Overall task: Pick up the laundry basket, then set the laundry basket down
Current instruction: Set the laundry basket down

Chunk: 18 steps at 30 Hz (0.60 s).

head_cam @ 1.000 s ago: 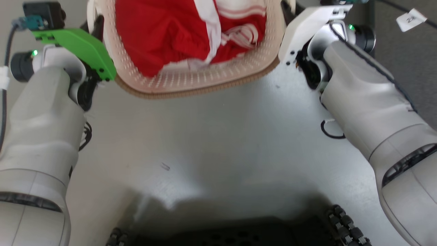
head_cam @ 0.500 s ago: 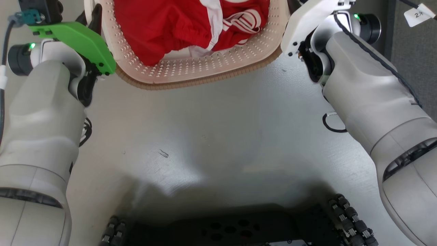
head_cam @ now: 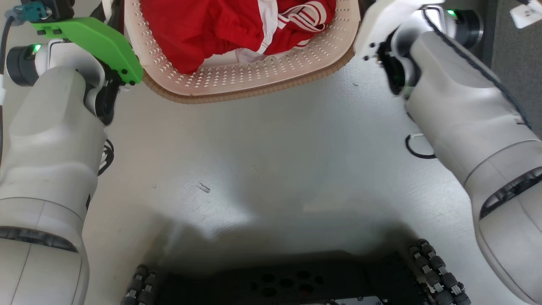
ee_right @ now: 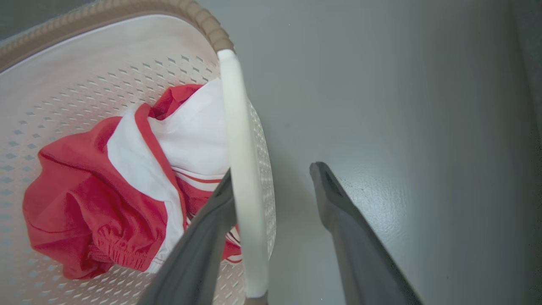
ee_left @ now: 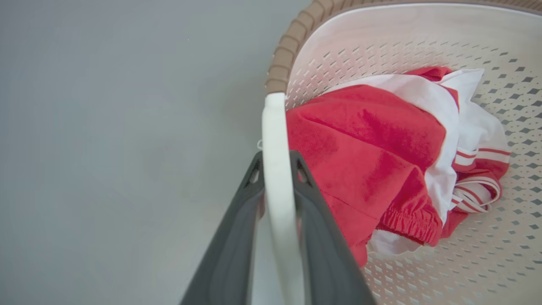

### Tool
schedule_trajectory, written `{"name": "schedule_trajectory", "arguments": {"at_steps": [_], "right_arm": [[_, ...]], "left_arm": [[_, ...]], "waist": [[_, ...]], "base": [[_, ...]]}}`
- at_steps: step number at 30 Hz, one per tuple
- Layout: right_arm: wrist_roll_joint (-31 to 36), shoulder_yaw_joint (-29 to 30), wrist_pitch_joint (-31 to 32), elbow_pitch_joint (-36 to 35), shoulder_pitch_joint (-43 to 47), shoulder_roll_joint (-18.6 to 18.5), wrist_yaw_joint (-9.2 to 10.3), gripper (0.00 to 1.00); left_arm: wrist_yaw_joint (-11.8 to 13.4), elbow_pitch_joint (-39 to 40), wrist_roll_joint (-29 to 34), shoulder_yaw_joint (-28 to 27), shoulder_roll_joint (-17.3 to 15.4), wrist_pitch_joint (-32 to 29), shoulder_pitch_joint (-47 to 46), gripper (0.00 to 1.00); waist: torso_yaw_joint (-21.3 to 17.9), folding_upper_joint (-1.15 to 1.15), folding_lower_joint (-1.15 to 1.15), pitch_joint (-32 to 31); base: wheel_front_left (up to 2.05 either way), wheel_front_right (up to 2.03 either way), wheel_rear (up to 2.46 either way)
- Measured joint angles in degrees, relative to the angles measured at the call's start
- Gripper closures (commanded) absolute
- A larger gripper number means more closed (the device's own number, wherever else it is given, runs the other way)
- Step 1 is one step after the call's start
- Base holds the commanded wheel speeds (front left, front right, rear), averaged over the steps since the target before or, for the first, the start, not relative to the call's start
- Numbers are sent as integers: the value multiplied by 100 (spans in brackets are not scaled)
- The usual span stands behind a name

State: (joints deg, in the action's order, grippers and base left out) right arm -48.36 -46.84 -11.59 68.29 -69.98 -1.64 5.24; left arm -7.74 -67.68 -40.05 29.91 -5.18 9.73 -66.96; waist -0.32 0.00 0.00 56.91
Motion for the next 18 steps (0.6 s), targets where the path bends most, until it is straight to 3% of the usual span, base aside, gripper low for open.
{"name": "schedule_trajectory", "arguments": {"at_steps": [1, 9, 18], "right_arm": [[0, 4, -7, 19, 0, -38, -1, 0], [-2, -47, -7, 64, 42, -98, -19, 0], [-66, -135, 0, -16, 194, -156, -200, 0]], "left_arm": [[0, -21, 0, 0, 0, 0, -5, 0], [2, -181, 1, 45, 22, 48, 7, 0], [2, -267, 0, 48, 30, 98, 18, 0]], "waist": [[3, 0, 0, -3], [39, 0, 0, -84], [83, 0, 0, -281]], "base": [[0, 0, 0], [0, 0, 0], [0, 0, 0]]}}
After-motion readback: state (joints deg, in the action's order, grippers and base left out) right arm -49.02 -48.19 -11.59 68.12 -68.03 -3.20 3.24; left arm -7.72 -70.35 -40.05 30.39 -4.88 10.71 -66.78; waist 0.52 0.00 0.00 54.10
